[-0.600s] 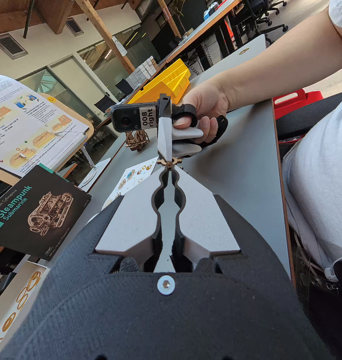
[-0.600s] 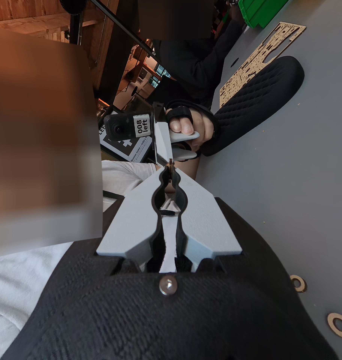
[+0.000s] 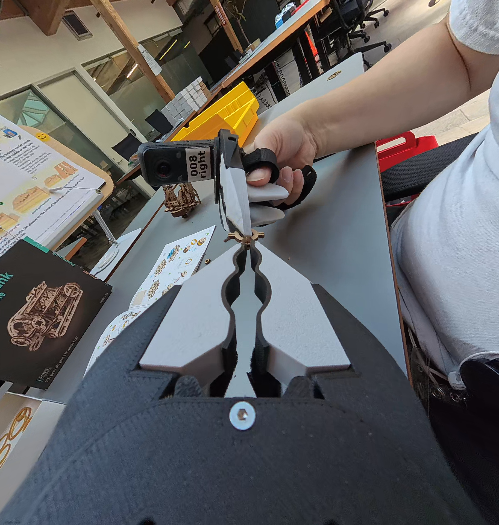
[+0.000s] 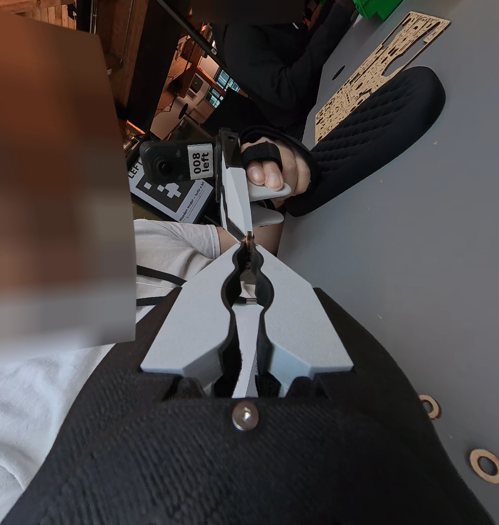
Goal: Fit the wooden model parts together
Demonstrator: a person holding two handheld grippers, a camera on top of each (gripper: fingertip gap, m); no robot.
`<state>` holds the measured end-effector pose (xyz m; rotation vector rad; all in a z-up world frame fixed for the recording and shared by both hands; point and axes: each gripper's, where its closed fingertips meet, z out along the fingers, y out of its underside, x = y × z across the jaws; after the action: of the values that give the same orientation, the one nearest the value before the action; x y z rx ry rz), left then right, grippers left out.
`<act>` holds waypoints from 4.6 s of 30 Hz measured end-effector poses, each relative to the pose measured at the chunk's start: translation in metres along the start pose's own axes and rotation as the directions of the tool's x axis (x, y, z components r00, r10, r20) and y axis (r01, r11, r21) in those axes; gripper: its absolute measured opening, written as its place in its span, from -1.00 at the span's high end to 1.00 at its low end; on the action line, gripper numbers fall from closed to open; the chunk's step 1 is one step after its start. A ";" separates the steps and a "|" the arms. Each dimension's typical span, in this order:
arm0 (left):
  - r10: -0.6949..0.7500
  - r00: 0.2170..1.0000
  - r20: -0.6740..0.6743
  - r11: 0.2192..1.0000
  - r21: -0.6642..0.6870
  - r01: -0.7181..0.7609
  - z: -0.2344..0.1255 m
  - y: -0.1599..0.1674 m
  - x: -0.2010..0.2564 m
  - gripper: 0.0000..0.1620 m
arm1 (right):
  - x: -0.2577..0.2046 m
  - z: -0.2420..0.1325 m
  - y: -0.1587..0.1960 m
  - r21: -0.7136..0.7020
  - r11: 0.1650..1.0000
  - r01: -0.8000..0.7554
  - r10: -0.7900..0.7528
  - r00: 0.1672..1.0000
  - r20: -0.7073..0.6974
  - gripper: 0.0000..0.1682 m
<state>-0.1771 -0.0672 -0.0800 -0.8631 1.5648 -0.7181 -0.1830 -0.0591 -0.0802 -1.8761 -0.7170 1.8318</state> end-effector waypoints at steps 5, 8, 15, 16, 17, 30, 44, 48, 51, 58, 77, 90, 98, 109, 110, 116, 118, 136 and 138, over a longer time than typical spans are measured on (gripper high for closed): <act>-0.118 0.993 0.013 0.989 0.085 0.117 -0.009 -0.012 -0.014 0.95 | -0.010 0.000 -0.011 0.004 0.978 0.207 -0.207 0.977 -0.048 1.00; -0.176 0.984 0.008 0.977 0.122 0.174 -0.014 -0.016 -0.019 0.93 | -0.007 -0.003 -0.012 0.023 0.978 0.206 -0.204 0.976 -0.071 1.00; -0.131 0.991 -0.004 0.989 0.067 0.131 -0.007 -0.009 -0.012 0.93 | 0.000 0.000 -0.012 0.025 0.984 0.178 -0.174 0.980 -0.097 1.00; -0.132 0.991 -0.003 0.989 0.061 0.132 -0.007 -0.009 -0.012 0.93 | 0.001 0.000 -0.012 0.026 0.983 0.181 -0.178 0.978 -0.107 1.00; -0.136 0.991 0.003 0.989 0.059 0.136 -0.007 -0.008 -0.013 0.93 | 0.001 -0.001 -0.013 0.029 0.981 0.190 -0.185 0.975 -0.119 1.00; -0.505 0.863 0.006 0.863 -0.024 0.505 0.002 -0.004 -0.025 0.71 | -0.008 -0.008 -0.023 0.073 0.956 0.284 -0.268 0.948 -0.172 1.00; -0.760 0.618 -0.198 0.594 0.174 0.786 0.022 -0.020 -0.024 1.00 | -0.020 -0.011 -0.036 0.187 0.919 0.346 -0.322 0.935 -0.148 1.00; -0.761 0.615 -0.204 0.604 0.121 0.788 0.023 -0.017 -0.018 1.00 | -0.020 -0.012 -0.030 0.138 0.921 0.364 -0.344 0.927 -0.147 1.00; -0.758 0.613 -0.224 0.624 0.027 0.781 0.024 -0.012 -0.007 1.00 | -0.018 -0.017 -0.022 -0.040 0.911 0.410 -0.409 0.888 -0.209 0.80; -0.733 0.652 -0.194 0.679 -0.135 0.722 0.030 0.000 0.013 1.00 | -0.022 -0.030 -0.011 -0.501 0.791 0.353 -0.520 0.818 -0.246 0.74; -0.735 0.646 -0.204 0.676 -0.143 0.723 0.030 0.003 0.013 1.00 | 0.000 -0.017 0.014 -0.674 0.708 0.209 -0.466 0.856 -0.223 1.00; -0.750 0.634 -0.191 0.661 -0.174 0.730 0.027 0.008 0.013 1.00 | 0.040 -0.068 0.004 -0.621 0.781 0.070 -0.404 0.815 -0.416 1.00; -0.737 0.649 -0.188 0.676 -0.214 0.706 0.029 0.012 0.019 1.00 | 0.069 -0.088 0.025 -0.690 0.724 -0.017 -0.413 0.790 -0.453 1.00; -0.738 0.647 -0.191 0.674 -0.211 0.708 0.028 0.012 0.019 1.00 | 0.078 -0.089 0.031 -0.705 0.707 -0.056 -0.408 0.781 -0.472 1.00; -0.738 0.648 -0.189 0.675 -0.212 0.707 0.028 0.012 0.019 1.00 | 0.078 -0.089 0.031 -0.703 0.709 -0.061 -0.404 0.782 -0.475 1.00; -0.735 0.651 -0.189 0.678 -0.215 0.703 0.029 0.012 0.020 1.00 | 0.079 -0.090 0.030 -0.694 0.714 -0.092 -0.382 0.779 -0.497 1.00; -0.734 0.652 -0.189 0.679 -0.216 0.702 0.029 0.012 0.020 1.00 | 0.079 -0.090 0.030 -0.685 0.721 -0.107 -0.363 0.784 -0.504 1.00; -0.727 0.661 -0.188 0.687 -0.224 0.691 0.030 0.012 0.022 1.00 | 0.081 -0.091 0.030 -0.741 0.659 -0.126 -0.458 0.715 -0.528 1.00; -0.725 0.661 -0.190 0.688 -0.225 0.690 0.030 0.012 0.023 1.00 | 0.081 -0.092 0.030 -0.748 0.648 -0.142 -0.470 0.698 -0.540 1.00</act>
<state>-0.1507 -0.0796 -0.1068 -1.5805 1.4957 -1.3495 -0.0896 -0.0270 -0.1583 -2.6171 -1.4216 0.5000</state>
